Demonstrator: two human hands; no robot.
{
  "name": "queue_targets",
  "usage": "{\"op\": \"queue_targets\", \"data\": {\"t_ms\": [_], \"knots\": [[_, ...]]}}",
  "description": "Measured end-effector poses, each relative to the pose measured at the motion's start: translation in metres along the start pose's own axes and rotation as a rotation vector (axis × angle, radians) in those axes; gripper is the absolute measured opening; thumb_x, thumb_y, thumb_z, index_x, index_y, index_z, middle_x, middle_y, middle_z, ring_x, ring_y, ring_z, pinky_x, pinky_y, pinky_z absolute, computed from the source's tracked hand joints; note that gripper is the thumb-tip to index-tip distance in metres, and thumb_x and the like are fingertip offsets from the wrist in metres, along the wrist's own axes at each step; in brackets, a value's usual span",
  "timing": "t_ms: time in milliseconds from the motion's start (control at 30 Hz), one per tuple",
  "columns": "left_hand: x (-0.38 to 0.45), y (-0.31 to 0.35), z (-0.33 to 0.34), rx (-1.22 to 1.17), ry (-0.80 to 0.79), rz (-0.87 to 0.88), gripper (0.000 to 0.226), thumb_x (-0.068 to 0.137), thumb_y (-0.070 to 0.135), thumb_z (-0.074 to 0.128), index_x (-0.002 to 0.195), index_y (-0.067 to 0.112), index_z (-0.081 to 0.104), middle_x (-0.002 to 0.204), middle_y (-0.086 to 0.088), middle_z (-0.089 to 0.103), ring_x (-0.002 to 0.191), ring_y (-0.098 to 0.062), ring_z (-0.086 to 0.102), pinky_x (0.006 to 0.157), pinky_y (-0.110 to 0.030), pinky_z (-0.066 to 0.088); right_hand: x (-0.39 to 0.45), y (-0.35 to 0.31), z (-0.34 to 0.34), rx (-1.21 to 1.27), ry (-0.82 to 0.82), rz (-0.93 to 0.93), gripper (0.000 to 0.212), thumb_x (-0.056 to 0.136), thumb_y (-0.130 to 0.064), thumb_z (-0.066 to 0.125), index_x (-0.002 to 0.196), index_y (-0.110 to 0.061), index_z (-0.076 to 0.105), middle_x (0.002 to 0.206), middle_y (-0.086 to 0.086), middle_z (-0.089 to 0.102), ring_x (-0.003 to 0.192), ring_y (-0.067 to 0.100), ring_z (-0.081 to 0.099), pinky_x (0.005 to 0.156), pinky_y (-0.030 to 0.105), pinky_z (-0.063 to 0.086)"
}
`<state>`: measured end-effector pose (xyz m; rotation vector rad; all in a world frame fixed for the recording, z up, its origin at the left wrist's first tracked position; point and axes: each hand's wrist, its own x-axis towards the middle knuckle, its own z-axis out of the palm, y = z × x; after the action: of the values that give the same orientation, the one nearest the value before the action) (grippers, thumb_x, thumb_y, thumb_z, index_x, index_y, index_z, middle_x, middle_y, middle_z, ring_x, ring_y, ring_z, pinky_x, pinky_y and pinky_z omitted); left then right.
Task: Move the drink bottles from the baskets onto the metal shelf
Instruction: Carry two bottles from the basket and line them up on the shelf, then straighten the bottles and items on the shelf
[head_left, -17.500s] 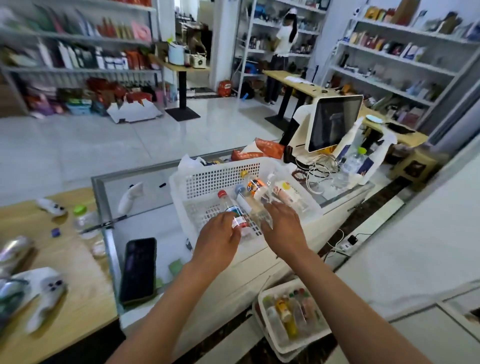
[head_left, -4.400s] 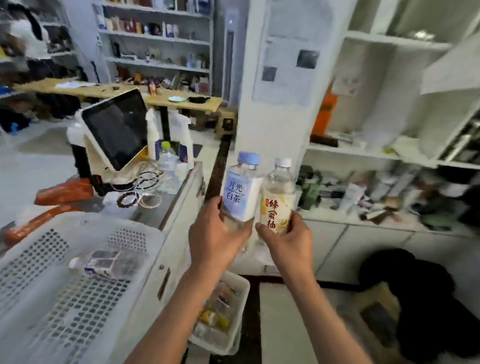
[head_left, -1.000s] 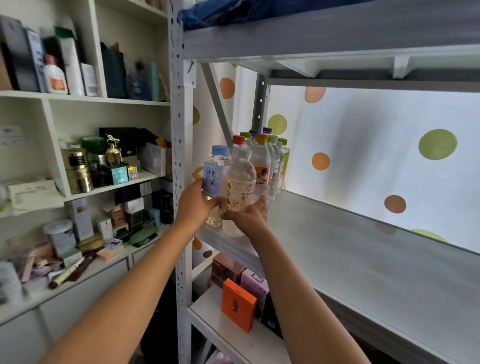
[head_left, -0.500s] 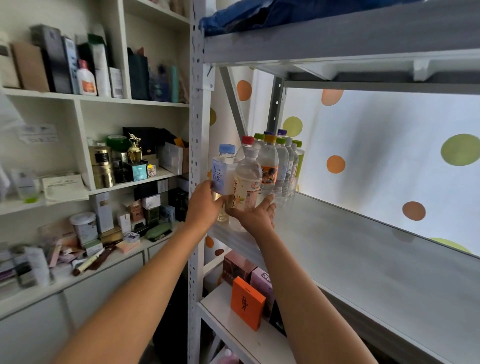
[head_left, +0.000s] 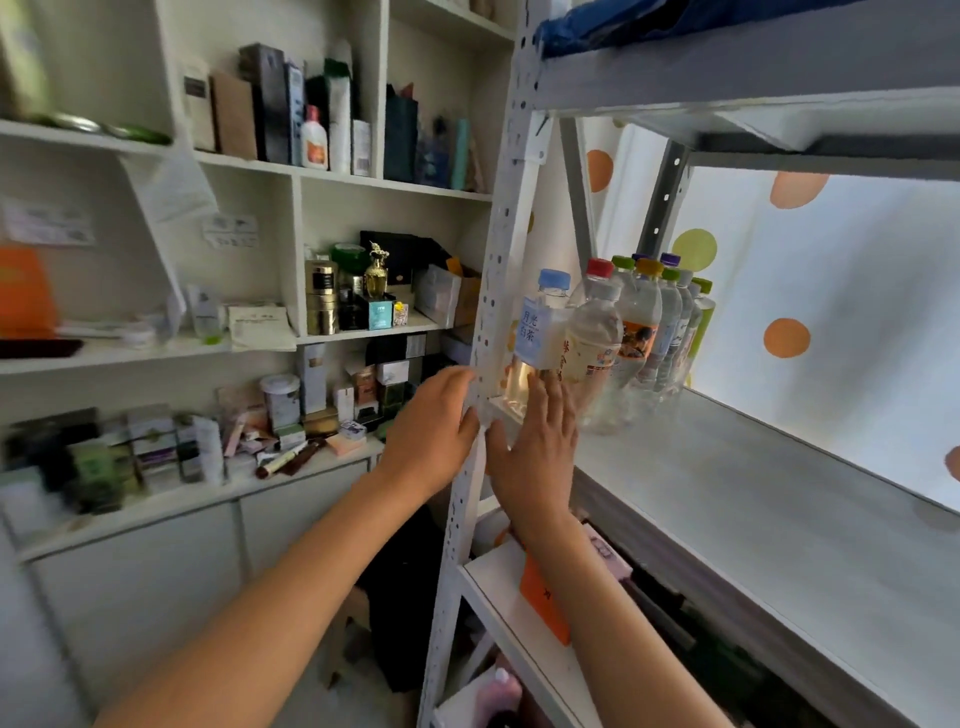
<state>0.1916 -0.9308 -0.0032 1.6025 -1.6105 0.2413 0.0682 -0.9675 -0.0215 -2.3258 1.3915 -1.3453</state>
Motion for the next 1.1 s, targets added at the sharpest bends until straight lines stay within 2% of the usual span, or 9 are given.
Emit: {"op": "queue_targets", "data": {"t_ms": [133,233,333,500,700,833,933,1033,1100], "knots": [[-0.035,-0.033,-0.04,0.181,0.039,-0.052,0.043,0.095,0.016,0.053,0.137,0.009,0.046,0.141,-0.005,0.047,0.129,-0.021,0.043,0.103,-0.034,0.04,-0.012,-0.039,0.035,-0.049,-0.108,-0.174,0.063,0.099,-0.034,0.048,0.155,-0.015,0.026,0.165,0.008,0.014,0.153,0.024,0.001,0.123,0.039,-0.002],[-0.075,-0.07,-0.082,0.299,0.074,-0.142,0.041,0.093,0.015,0.055,0.134,0.01,0.048,0.137,-0.005,0.049,0.126,-0.022,0.045,0.1,-0.034,0.041,-0.032,-0.085,0.075,-0.019,-0.183,-0.316,0.061,0.096,-0.031,0.054,0.151,-0.012,0.036,0.161,0.012,0.026,0.152,0.028,0.012,0.123,0.043,0.005],[-0.124,-0.109,-0.13,0.43,0.103,-0.27,0.043,0.094,0.017,0.053,0.136,0.011,0.046,0.139,-0.004,0.048,0.129,-0.022,0.043,0.105,-0.035,0.039,-0.065,-0.142,0.117,0.055,-0.267,-0.451,0.058,0.094,-0.03,0.058,0.146,-0.009,0.044,0.156,0.016,0.036,0.149,0.033,0.023,0.122,0.05,0.017],[-0.214,-0.15,-0.215,0.579,0.173,-0.527,0.046,0.094,0.016,0.051,0.139,0.009,0.044,0.143,-0.006,0.045,0.132,-0.022,0.04,0.105,-0.035,0.035,-0.134,-0.242,0.173,0.225,-0.438,-0.659,0.059,0.093,-0.029,0.058,0.146,-0.008,0.042,0.157,0.016,0.034,0.149,0.034,0.02,0.122,0.049,0.012],[-0.328,-0.173,-0.303,0.738,0.315,-0.808,0.041,0.088,0.009,0.058,0.128,0.004,0.054,0.131,-0.013,0.056,0.121,-0.03,0.052,0.097,-0.04,0.046,-0.226,-0.346,0.208,0.438,-0.587,-0.846,0.058,0.089,-0.031,0.052,0.141,-0.005,0.05,0.15,0.021,0.044,0.143,0.039,0.034,0.118,0.053,0.025],[-0.404,-0.179,-0.344,0.83,0.429,-0.982,0.041,0.088,0.011,0.06,0.128,0.005,0.054,0.128,-0.011,0.057,0.117,-0.027,0.054,0.094,-0.04,0.048,-0.294,-0.403,0.229,0.508,-0.71,-0.98,0.064,0.088,-0.037,0.035,0.143,-0.006,0.048,0.152,0.019,0.042,0.144,0.037,0.033,0.12,0.049,0.021],[-0.453,-0.19,-0.364,0.833,0.505,-1.109,0.041,0.089,0.012,0.059,0.129,0.006,0.054,0.128,-0.011,0.057,0.116,-0.026,0.055,0.093,-0.039,0.048,-0.342,-0.437,0.247,0.555,-0.844,-1.039,0.072,0.088,-0.042,0.028,0.152,-0.009,0.033,0.16,0.016,0.027,0.15,0.033,0.018,0.124,0.045,0.008],[-0.497,-0.208,-0.382,0.812,0.561,-1.224,0.04,0.091,0.011,0.057,0.13,0.009,0.053,0.13,-0.008,0.056,0.119,-0.023,0.053,0.096,-0.033,0.044,-0.389,-0.47,0.269,0.566,-0.976,-1.074,0.066,0.096,-0.035,0.041,0.155,-0.012,0.025,0.164,0.014,0.017,0.153,0.029,0.007,0.123,0.038,-0.005],[-0.524,-0.225,-0.396,0.774,0.595,-1.285,0.039,0.091,0.011,0.056,0.13,0.01,0.052,0.131,-0.006,0.054,0.12,-0.023,0.051,0.096,-0.032,0.042,-0.418,-0.495,0.287,0.588,-1.02,-1.089,0.064,0.095,-0.03,0.048,0.153,-0.009,0.03,0.162,0.015,0.022,0.152,0.031,0.011,0.121,0.037,-0.003]]}}
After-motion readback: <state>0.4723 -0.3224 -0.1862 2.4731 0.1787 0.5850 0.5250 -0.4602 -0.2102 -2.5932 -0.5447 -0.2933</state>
